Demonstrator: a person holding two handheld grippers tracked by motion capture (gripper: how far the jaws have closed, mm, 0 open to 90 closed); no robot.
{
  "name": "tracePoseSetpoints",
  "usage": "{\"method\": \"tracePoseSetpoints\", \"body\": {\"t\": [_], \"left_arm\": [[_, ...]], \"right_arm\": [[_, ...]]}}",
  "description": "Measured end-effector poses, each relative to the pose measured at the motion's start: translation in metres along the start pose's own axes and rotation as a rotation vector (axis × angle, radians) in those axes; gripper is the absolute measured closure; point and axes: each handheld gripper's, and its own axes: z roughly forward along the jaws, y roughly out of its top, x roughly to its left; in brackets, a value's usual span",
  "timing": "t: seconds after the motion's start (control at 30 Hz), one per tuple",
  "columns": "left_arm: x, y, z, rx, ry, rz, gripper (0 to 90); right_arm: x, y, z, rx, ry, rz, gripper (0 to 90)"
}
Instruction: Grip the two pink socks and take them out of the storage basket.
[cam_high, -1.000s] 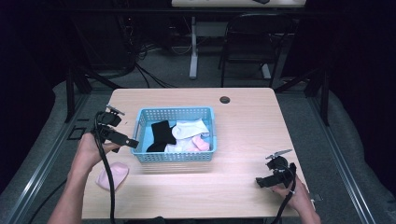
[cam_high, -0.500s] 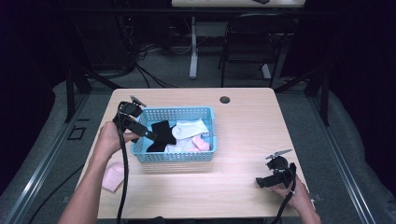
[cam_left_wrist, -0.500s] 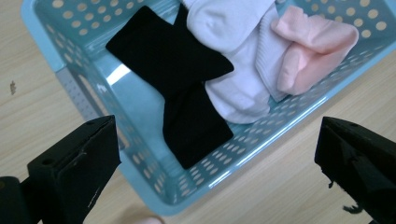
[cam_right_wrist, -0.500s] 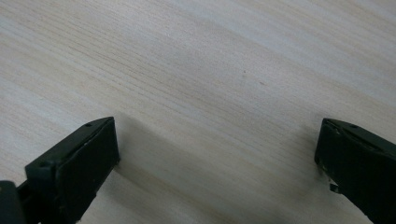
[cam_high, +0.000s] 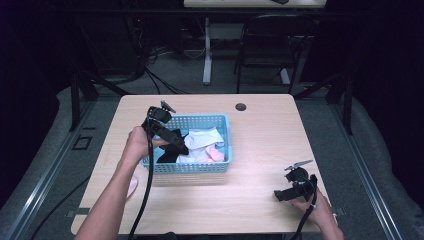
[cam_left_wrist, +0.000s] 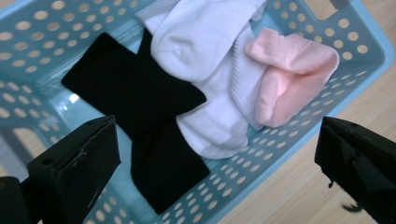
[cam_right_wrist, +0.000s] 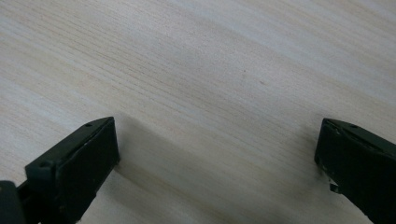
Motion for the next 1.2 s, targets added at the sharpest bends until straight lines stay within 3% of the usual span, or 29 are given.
{"method": "tracePoseSetpoints", "body": {"t": [0.37,0.77,0.97,1.2], "left_arm": [[-0.017,0.02,0.031,0.026,-0.037,0.02,0.0],[-0.028,0.034,0.065,0.063,-0.082,0.006,2.5],[-0.033,0.041,0.082,0.073,-0.099,0.009,8.8],[-0.039,0.047,0.099,0.085,-0.115,0.017,25.0]], "right_arm": [[0.0,0.0,0.001,-0.01,0.002,0.008,0.0],[0.0,0.0,0.0,-0.004,-0.001,0.004,0.0],[0.0,0.0,0.0,-0.005,0.0,0.004,0.0],[0.001,-0.001,0.0,-0.009,0.001,0.007,0.0]]}}
